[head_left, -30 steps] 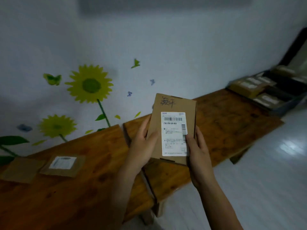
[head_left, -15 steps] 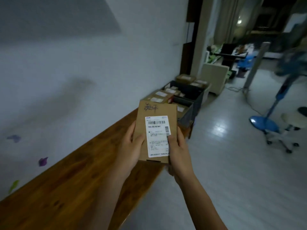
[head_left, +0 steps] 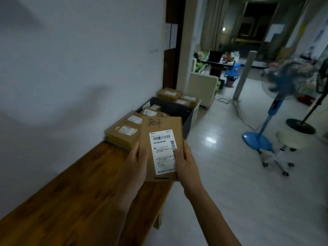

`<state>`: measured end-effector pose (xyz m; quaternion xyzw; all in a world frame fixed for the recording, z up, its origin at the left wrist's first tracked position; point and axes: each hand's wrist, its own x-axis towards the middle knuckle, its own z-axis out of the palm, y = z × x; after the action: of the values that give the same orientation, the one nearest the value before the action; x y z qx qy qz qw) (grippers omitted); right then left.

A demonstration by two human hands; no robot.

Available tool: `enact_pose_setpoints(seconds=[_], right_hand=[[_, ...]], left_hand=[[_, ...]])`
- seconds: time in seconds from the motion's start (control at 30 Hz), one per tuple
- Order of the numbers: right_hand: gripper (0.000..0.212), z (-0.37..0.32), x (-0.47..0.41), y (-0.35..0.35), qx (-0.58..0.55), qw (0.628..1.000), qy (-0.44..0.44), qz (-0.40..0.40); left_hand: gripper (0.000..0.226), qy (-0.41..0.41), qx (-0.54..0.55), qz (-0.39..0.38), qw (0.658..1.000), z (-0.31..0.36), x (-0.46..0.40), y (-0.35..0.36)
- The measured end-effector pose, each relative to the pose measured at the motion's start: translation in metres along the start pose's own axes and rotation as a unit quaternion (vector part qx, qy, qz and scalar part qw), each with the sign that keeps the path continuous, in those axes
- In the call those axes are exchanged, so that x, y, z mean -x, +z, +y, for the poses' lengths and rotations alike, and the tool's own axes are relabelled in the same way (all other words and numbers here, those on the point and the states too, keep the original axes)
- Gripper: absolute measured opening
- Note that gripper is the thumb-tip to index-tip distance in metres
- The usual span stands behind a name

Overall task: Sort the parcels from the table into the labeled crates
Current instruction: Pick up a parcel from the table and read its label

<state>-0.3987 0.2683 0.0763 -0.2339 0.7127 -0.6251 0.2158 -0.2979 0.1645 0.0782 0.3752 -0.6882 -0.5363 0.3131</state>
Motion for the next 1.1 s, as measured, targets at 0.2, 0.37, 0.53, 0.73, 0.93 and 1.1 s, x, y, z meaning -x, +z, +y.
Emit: enact_pose_setpoints(seconds=[0.2, 0.37, 0.53, 0.73, 0.93, 1.1], right_hand=[[0.023, 0.013, -0.16, -0.036, 0.035, 0.999, 0.021, 0.006], [0.018, 0.055, -0.288, -0.054, 0.082, 0.995, 0.046, -0.017], [0.029, 0.139, -0.42, -0.065, 0.159, 0.98, 0.066, -0.099], [0.033, 0.183, -0.542, -0.052, 0.297, 0.913, 0.039, -0.277], [0.041, 0.227, -0.594, 0.021, 0.393, 0.819, 0.016, -0.418], [0.038, 0.274, -0.6, 0.07, 0.408, 0.77, 0.006, -0.49]], left_hand=[[0.042, -0.028, -0.001, -0.009, 1.0, 0.0, -0.138, 0.096], [0.04, -0.055, -0.038, 0.017, 0.998, -0.027, -0.232, 0.163], [0.041, -0.074, -0.113, 0.069, 0.989, -0.087, -0.315, 0.232], [0.037, -0.222, -0.17, 0.135, 0.95, -0.133, -0.376, 0.287], [0.058, -0.36, -0.178, 0.154, 0.903, -0.196, -0.403, 0.276], [0.062, -0.419, -0.22, 0.111, 0.874, -0.238, -0.412, 0.262]])
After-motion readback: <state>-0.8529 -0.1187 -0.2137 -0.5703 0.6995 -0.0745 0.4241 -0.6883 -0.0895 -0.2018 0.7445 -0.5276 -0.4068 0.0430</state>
